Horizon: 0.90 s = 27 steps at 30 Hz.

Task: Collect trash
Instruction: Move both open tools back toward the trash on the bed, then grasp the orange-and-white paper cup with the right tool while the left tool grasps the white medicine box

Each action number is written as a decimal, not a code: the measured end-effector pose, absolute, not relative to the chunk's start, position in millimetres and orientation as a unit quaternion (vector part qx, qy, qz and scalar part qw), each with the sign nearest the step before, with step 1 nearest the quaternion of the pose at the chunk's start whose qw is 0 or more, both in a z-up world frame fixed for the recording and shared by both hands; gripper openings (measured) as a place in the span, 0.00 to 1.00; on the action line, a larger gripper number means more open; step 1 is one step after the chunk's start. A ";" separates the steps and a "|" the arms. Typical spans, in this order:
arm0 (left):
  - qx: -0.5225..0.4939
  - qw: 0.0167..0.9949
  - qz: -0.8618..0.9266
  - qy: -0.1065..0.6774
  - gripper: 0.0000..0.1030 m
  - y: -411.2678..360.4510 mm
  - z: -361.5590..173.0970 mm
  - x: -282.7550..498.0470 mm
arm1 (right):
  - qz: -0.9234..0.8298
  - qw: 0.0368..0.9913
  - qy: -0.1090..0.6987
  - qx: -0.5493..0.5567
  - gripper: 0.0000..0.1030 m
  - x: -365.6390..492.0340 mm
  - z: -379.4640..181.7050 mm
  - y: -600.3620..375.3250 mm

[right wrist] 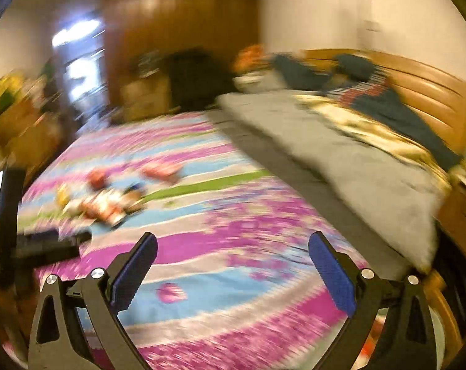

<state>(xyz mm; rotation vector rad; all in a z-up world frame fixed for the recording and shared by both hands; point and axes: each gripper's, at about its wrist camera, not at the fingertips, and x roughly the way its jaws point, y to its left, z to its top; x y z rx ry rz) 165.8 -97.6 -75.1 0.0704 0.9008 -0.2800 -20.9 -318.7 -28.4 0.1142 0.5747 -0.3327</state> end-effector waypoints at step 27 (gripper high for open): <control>-0.105 0.861 0.093 0.488 0.77 128.1 -135.3 214.6 | 0.318 0.829 0.422 -0.184 0.10 208.5 -162.2 -58.1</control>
